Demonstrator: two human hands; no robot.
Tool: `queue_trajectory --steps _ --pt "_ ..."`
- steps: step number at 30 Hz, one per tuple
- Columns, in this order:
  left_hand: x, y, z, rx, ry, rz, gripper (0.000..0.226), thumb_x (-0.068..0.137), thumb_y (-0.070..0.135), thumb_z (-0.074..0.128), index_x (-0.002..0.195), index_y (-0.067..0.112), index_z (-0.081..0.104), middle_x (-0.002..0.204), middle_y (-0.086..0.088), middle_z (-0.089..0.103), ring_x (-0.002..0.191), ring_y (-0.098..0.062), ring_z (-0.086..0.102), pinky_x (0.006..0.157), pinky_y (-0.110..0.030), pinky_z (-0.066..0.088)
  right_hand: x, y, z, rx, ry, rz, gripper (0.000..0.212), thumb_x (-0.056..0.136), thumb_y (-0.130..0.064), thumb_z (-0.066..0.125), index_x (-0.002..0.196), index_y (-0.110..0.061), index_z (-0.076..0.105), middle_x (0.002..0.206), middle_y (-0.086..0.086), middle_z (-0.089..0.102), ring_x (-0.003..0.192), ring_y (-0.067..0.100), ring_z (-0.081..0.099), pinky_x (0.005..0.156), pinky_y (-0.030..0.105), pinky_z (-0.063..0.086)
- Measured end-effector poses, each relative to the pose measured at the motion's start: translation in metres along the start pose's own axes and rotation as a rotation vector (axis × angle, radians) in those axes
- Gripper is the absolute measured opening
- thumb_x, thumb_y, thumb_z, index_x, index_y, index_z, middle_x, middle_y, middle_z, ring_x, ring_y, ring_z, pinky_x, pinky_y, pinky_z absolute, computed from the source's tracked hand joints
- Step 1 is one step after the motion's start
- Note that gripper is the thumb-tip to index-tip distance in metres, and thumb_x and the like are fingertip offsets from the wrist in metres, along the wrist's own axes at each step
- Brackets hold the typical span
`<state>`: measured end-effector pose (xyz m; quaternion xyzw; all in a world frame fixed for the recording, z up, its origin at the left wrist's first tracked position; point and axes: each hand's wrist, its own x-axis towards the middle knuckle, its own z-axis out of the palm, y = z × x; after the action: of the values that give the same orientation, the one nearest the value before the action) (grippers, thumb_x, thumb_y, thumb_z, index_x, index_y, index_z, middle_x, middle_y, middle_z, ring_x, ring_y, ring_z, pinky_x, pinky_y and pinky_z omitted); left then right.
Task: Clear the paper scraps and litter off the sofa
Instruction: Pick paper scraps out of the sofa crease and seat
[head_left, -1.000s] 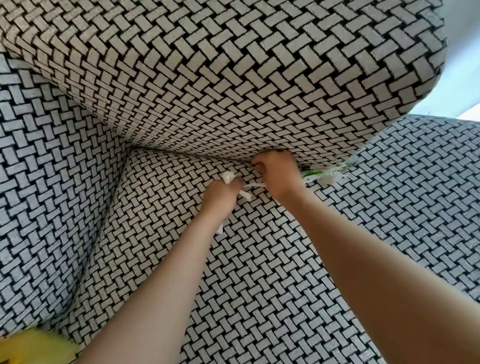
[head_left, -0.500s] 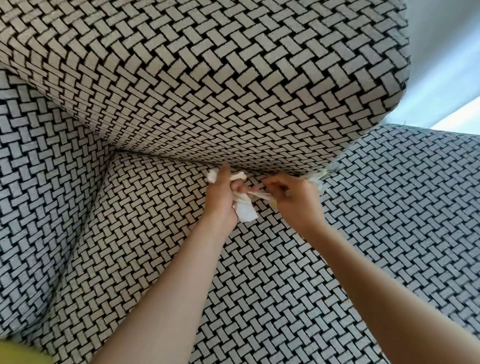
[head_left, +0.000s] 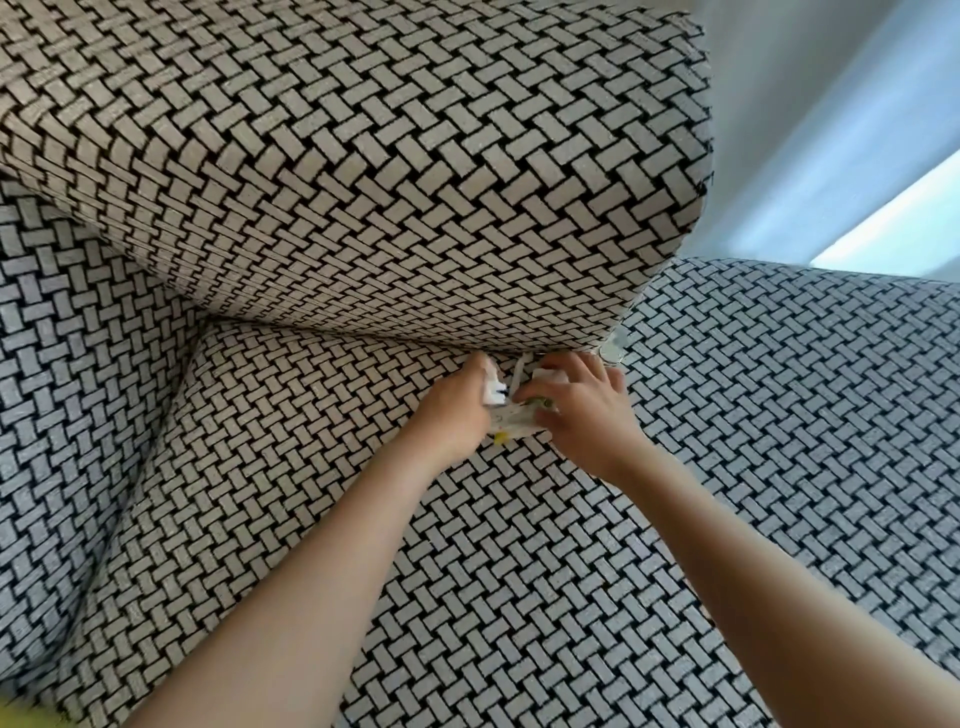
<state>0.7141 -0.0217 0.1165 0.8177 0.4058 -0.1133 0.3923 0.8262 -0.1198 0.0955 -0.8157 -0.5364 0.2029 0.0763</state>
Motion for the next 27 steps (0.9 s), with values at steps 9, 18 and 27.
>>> queue_trajectory --steps 9,18,27 --pt "-0.016 -0.015 0.023 0.161 0.069 0.040 0.038 0.094 0.010 0.048 0.129 0.013 0.033 0.084 0.004 0.048 0.055 -0.003 0.039 0.039 -0.014 0.030 -0.005 -0.011 0.009 0.478 0.063 0.224 0.014 0.088 -0.013 0.060 0.098 -0.008 0.068 0.082 -0.002 0.063 0.062 0.006 0.050 0.056 0.015 0.042" --pt "-0.027 0.002 0.014 -1.137 0.036 -0.153 0.039 0.099 0.041 0.025 0.089 0.022 0.058 0.095 -0.005 0.064 0.090 -0.018 0.059 0.083 -0.034 0.045 -0.007 -0.065 0.003 1.810 0.010 0.568 0.009 0.086 0.003 0.056 0.087 -0.006 0.053 0.085 0.008 0.061 0.069 0.015 0.062 0.060 0.020 0.053" --pt "-0.020 -0.004 0.009 -1.340 0.360 -0.387 0.019 0.091 0.020 0.052 0.076 0.011 0.060 0.074 -0.002 0.062 0.067 -0.014 0.061 0.051 -0.020 0.048 -0.004 -0.097 0.002 1.196 0.049 0.364 0.028 0.086 0.005 0.048 0.092 -0.010 0.071 0.076 0.013 0.068 0.066 0.027 0.065 0.060 0.032 0.056"
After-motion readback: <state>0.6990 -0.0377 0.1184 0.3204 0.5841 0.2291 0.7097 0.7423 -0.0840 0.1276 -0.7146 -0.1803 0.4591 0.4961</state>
